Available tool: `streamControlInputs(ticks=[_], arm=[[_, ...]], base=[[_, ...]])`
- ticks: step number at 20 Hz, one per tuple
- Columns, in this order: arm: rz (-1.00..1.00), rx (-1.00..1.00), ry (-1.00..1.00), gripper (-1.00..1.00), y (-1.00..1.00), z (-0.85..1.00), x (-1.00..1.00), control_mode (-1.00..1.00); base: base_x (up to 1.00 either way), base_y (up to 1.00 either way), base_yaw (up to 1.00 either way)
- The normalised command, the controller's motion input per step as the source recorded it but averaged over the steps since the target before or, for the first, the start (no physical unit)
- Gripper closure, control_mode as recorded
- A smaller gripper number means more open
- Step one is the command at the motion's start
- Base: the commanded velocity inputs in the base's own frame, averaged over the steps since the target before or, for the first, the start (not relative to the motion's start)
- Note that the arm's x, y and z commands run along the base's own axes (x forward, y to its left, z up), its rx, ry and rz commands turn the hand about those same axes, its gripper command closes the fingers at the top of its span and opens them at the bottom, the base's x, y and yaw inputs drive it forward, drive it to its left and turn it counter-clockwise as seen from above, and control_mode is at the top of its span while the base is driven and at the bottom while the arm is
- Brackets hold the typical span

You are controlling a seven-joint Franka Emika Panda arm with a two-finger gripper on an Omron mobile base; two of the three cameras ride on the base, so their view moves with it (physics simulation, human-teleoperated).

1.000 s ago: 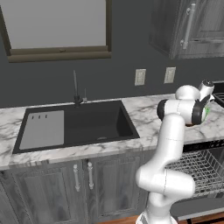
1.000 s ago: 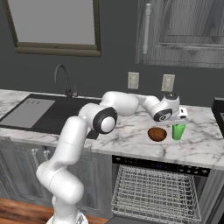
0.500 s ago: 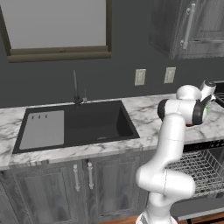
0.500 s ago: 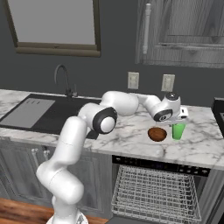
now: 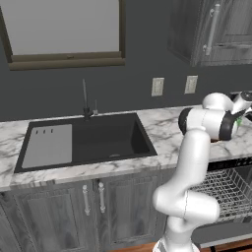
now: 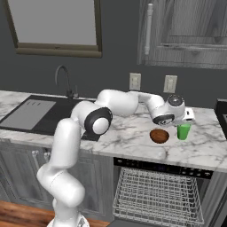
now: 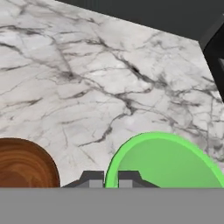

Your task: Pick up the cup and bowl from the counter, place them in the dishwasher, and close the dishwasher door.

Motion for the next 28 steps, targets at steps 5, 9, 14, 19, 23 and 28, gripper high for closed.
streamControlInputs(ticks=[5,9,14,19,23,28], arm=[[0.0,-0.01,-0.13,1.0,0.0,0.06,-0.38,-1.0],[0.0,0.0,-0.12,1.0,0.0,0.02,-0.4,-1.0],[0.0,0.0,-0.16,1.0,0.0,0.35,-0.46,-1.0],[-0.01,0.03,-0.15,1.0,0.0,0.48,-0.43,-1.0],[-0.05,0.09,-0.12,1.0,0.0,0.19,-0.41,-1.0],[-0.07,0.14,-0.09,1.0,0.0,0.0,-0.37,-1.0]], base=[[0.0,0.0,0.0],[0.0,0.0,0.0],[0.0,0.0,0.0],[0.0,0.0,0.0],[0.0,0.0,0.0],[0.0,0.0,0.0]])
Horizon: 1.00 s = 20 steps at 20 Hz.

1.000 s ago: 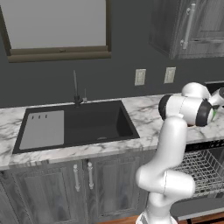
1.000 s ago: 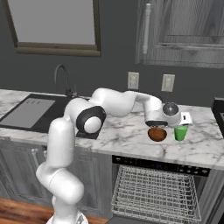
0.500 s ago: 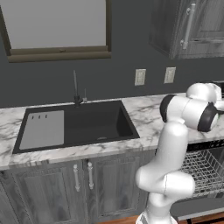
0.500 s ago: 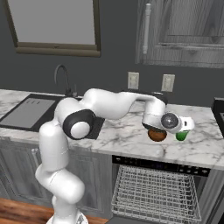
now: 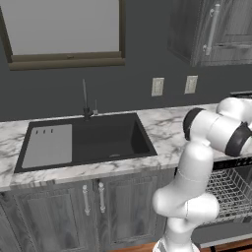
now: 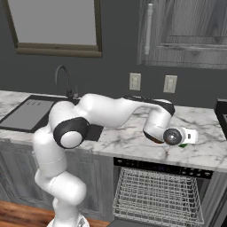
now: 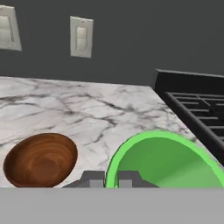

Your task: Pick up the cup and bowl from the counter, place them in the dishwasher, and close the dishwasher door.

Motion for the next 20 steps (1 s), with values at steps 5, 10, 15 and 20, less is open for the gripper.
streamControlInputs(ticks=[5,10,15,20], arm=[[-0.09,0.21,-0.1,1.0,0.0,0.16,-0.37,-1.0],[-0.1,0.26,-0.11,1.0,0.0,0.31,-0.47,-1.0],[-0.08,0.27,-0.1,1.0,0.0,0.13,-0.56,-1.0],[-0.05,0.24,-0.08,1.0,0.0,0.08,-0.57,-1.0]], base=[[0.0,0.0,0.0],[0.0,0.0,0.0],[0.0,0.0,0.0],[0.0,0.0,0.0]])
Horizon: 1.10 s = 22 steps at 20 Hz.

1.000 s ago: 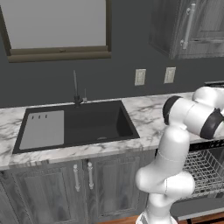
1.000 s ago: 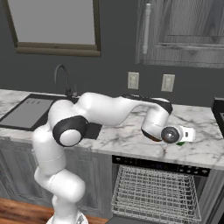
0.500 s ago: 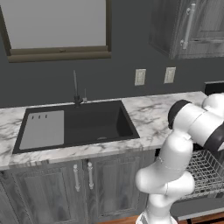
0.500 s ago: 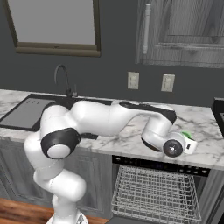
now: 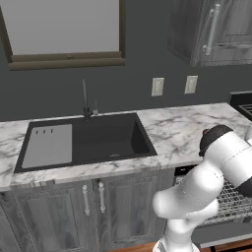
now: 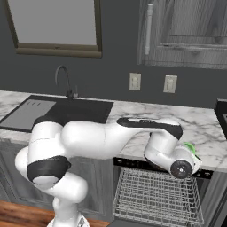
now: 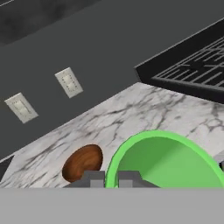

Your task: Pick up the cup and bowl from the counter, place them in the dishwasher, and close the dishwasher door.

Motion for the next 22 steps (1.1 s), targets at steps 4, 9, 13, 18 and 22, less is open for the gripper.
streamControlInputs(ticks=[4,9,13,18,22], arm=[[-0.02,0.19,-0.06,1.0,0.0,0.07,-0.5,-1.0],[0.0,0.12,-0.01,1.0,0.0,0.0,-0.35,-1.0],[0.0,0.07,0.0,1.0,0.04,0.0,-0.26,-1.0],[0.0,0.01,0.0,1.0,0.1,-0.03,-0.13,-1.0],[0.0,0.0,0.0,1.0,0.15,-0.15,-0.01,-1.0]], base=[[0.0,0.0,0.0],[0.0,0.0,0.0],[0.0,0.0,0.0],[0.0,0.0,0.0],[0.0,0.0,0.0]])
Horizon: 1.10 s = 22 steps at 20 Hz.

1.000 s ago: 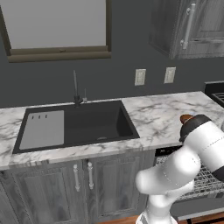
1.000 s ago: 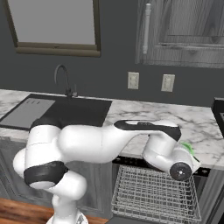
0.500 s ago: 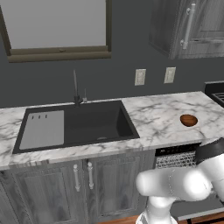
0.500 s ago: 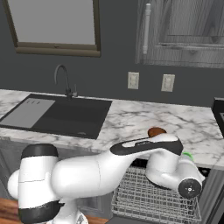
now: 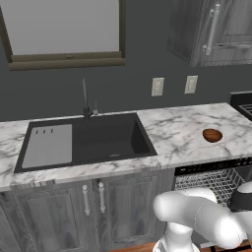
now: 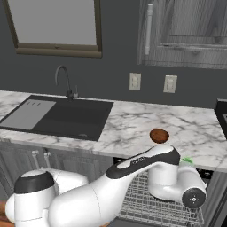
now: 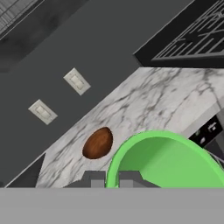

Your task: Pick up the cup and bowl from the counter, place them in the dishwasher, and close the dishwasher door.

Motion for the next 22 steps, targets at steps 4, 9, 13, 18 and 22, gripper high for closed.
streamControlInputs(ticks=[4,9,13,18,22], arm=[[0.0,0.0,0.01,1.0,0.15,-0.26,0.0,-1.0],[0.0,0.01,0.01,1.0,0.11,-0.3,-0.03,-1.0],[0.0,0.02,0.01,1.0,0.03,-0.29,-0.01,-1.0],[0.0,0.06,0.03,1.0,0.0,-0.3,-0.02,-1.0],[0.0,0.1,0.02,1.0,0.0,-0.27,-0.06,-1.0]], base=[[0.0,0.0,0.0],[0.0,0.0,0.0],[0.0,0.0,0.0],[0.0,0.0,0.0],[0.0,0.0,0.0]])
